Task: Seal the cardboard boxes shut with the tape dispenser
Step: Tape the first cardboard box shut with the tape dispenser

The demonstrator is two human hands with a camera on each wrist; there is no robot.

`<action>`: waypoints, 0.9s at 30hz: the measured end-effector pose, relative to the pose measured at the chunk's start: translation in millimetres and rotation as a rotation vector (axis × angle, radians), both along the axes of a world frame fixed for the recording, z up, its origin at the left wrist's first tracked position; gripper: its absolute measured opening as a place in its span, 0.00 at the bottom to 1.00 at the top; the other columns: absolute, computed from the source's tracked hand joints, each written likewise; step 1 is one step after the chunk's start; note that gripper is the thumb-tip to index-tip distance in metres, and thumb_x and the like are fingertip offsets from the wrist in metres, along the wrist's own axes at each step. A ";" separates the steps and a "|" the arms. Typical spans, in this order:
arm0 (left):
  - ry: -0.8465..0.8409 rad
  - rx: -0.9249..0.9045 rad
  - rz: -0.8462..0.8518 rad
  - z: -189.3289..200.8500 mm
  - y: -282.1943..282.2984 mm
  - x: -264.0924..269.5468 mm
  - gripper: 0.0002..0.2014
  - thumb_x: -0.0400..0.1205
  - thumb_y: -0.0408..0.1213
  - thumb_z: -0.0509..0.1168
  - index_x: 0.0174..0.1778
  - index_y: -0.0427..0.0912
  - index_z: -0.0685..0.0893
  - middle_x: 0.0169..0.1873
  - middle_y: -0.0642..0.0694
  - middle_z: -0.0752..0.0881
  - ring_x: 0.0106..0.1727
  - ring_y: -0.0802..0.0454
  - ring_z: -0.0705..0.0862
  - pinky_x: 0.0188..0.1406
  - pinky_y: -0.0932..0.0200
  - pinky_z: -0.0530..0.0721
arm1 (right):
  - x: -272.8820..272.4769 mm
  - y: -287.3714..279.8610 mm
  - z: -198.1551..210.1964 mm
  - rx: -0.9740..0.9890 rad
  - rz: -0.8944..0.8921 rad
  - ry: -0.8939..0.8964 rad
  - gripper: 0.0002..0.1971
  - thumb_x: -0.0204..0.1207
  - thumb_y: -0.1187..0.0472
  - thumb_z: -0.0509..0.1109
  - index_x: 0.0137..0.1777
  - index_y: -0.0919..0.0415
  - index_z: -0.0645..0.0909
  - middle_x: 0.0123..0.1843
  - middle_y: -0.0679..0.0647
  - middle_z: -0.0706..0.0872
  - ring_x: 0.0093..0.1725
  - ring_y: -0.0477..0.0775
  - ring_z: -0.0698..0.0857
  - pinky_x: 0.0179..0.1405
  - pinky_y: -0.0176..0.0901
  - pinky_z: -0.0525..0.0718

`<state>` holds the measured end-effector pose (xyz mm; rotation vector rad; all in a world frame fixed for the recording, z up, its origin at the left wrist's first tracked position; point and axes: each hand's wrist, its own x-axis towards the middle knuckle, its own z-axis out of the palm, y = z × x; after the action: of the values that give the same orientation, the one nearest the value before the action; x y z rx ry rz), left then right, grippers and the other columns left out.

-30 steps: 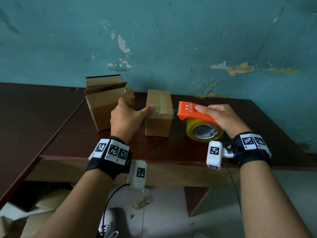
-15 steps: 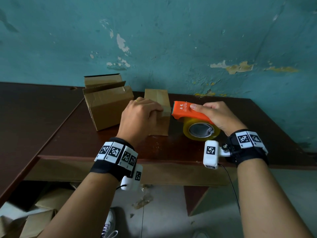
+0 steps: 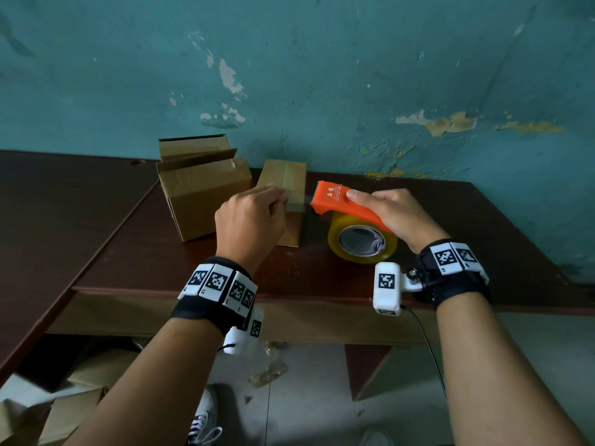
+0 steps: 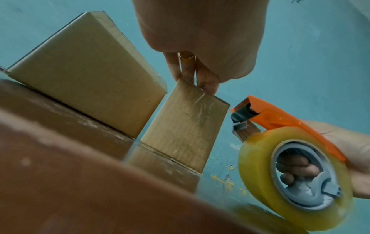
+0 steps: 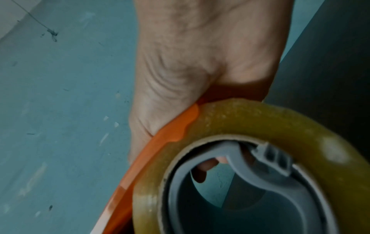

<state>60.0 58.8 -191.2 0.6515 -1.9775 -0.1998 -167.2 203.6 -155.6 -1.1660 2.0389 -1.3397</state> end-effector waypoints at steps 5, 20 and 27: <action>0.041 0.040 -0.005 -2.0 2.7 -0.7 0.16 0.85 0.39 0.63 0.51 0.47 0.98 0.53 0.48 0.96 0.57 0.52 0.95 0.46 0.49 0.95 | 1.2 4.2 0.1 0.009 0.014 -0.005 0.25 0.77 0.39 0.80 0.33 0.61 0.84 0.27 0.54 0.81 0.27 0.50 0.80 0.32 0.39 0.74; 0.062 0.102 -0.061 -9.2 -7.6 0.5 0.14 0.81 0.34 0.66 0.51 0.50 0.98 0.54 0.52 0.96 0.62 0.54 0.93 0.57 0.47 0.94 | -9.7 23.8 12.3 0.053 0.023 0.039 0.33 0.69 0.37 0.83 0.44 0.73 0.89 0.38 0.69 0.92 0.34 0.58 0.89 0.42 0.48 0.83; 0.055 0.123 -0.095 -10.2 -12.3 -0.6 0.14 0.81 0.30 0.69 0.52 0.48 0.98 0.55 0.52 0.96 0.64 0.57 0.92 0.63 0.50 0.92 | -5.2 15.4 16.6 0.164 -0.002 0.250 0.31 0.71 0.31 0.81 0.36 0.63 0.90 0.32 0.59 0.91 0.32 0.54 0.89 0.42 0.50 0.83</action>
<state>59.4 46.4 -201.4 0.6241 -1.9556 -0.3954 -172.4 219.0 -139.1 -1.3111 2.2746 -1.0469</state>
